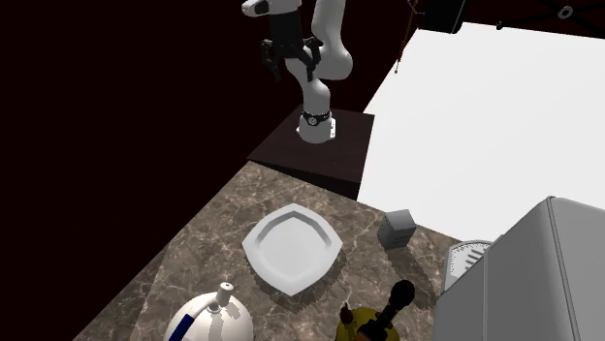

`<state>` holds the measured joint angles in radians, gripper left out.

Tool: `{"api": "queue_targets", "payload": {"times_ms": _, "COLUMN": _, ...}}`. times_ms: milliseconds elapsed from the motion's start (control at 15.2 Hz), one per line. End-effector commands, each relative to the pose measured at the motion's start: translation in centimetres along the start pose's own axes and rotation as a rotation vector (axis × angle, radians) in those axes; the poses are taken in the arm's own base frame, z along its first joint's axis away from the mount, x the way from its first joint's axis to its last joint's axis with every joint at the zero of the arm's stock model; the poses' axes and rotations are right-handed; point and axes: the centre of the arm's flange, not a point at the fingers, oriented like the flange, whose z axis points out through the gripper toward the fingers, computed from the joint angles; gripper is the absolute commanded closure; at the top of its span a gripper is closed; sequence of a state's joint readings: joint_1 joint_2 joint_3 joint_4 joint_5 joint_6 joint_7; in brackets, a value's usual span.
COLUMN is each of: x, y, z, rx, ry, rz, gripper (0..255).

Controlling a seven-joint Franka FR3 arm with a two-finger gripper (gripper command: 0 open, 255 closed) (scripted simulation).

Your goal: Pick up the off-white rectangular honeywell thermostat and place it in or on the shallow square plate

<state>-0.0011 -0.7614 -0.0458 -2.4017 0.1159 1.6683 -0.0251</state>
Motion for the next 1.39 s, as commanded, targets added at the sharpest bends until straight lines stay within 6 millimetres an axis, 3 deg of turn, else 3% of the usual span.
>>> {"api": "queue_targets", "payload": {"times_ms": 0, "x": 0.0, "y": 0.0, "z": 0.0, "rx": 0.000, "ry": 0.000, "rz": 0.000, "gripper": 0}}
{"api": "queue_targets", "payload": {"times_ms": 660, "x": 1.1, "y": -11.1, "z": 8.2, "rx": -0.051, "ry": -0.007, "rz": 0.162, "gripper": 0}}
{"api": "queue_targets", "payload": {"times_ms": 1320, "x": 3.9, "y": -21.4, "z": 16.9, "rx": -0.101, "ry": -0.013, "rz": 0.323, "gripper": 0}}
